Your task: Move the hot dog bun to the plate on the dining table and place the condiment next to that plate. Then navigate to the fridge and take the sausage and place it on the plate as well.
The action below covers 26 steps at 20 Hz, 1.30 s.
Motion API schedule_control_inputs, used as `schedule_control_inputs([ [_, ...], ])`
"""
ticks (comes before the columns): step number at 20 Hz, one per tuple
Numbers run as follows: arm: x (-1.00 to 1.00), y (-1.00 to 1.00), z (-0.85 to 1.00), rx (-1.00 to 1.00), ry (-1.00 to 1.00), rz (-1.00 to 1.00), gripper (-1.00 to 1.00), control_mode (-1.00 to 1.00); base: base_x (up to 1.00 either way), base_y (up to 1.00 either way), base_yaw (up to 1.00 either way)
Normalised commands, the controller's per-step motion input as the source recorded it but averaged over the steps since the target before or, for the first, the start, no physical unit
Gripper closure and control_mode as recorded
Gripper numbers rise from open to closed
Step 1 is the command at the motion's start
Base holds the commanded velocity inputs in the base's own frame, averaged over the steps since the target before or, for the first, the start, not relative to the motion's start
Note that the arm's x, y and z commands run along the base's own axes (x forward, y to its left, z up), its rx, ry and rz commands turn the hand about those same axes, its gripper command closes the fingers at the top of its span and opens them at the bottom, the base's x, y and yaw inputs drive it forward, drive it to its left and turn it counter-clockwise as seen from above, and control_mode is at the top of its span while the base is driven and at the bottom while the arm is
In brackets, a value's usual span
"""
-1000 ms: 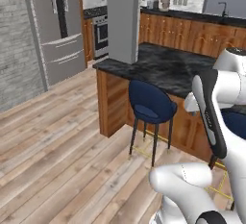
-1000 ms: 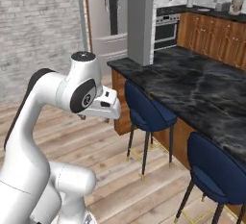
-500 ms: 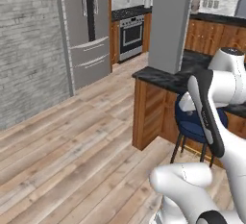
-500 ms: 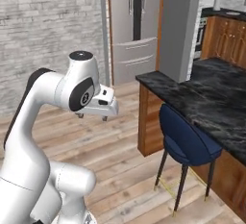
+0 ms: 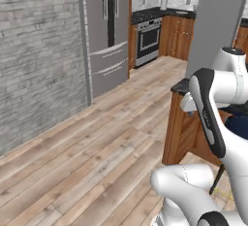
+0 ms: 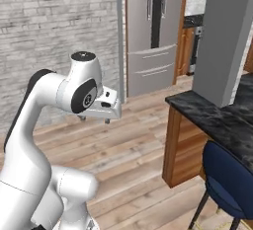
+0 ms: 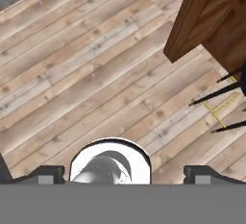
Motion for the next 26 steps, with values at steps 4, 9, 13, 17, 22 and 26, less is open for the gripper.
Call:
schedule_control_inputs([
  [4,0.00,0.00,0.00,0.00,0.00,0.00,-1.00,1.00,1.00,0.99,0.00],
  [9,0.00,0.00,0.00,0.00,0.00,0.00,-1.00,1.00,1.00,0.86,0.00],
  [13,0.00,0.00,0.00,0.00,0.00,0.00,-1.00,1.00,1.00,0.66,0.00],
  [17,0.00,0.00,0.00,0.00,0.00,0.00,-1.00,1.00,1.00,0.49,0.00],
  [22,0.00,0.00,0.00,0.00,0.00,0.00,-1.00,1.00,1.00,0.08,-0.13],
  [26,0.00,0.00,0.00,0.00,0.00,0.00,-1.00,1.00,1.00,-0.07,-0.20],
])
